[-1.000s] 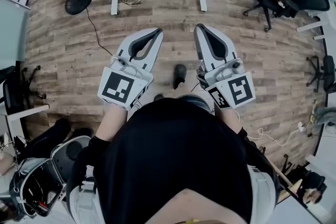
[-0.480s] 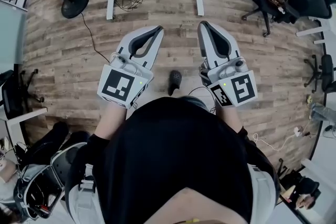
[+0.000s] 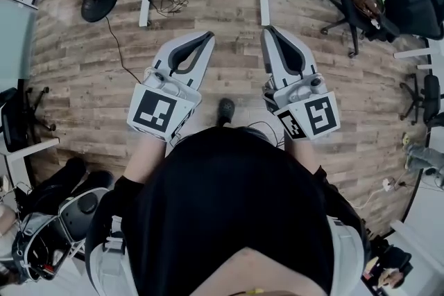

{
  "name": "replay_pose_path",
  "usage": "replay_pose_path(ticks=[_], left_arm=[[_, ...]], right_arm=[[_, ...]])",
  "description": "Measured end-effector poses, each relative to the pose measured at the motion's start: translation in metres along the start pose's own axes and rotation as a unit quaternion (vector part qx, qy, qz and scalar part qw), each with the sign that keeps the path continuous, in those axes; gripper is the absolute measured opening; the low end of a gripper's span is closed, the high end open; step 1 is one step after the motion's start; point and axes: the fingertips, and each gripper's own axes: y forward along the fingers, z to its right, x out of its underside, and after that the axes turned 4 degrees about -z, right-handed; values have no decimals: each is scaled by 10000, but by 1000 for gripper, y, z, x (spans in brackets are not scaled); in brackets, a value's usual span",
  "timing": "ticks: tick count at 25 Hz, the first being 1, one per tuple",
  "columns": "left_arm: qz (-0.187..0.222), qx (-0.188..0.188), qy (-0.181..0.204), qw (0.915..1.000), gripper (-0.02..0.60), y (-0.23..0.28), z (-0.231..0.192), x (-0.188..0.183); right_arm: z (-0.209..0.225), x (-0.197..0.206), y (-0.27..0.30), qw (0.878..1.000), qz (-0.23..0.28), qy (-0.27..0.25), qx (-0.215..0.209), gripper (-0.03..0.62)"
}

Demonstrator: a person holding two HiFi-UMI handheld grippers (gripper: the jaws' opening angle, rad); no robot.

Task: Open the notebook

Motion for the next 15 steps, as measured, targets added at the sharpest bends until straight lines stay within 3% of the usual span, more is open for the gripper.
replay_pose_path(ticks=[15], left_arm=[[67, -292, 45, 9995, 12, 38, 1, -2]], right_arm=[[40, 9, 10, 9995, 17, 91, -313, 5]])
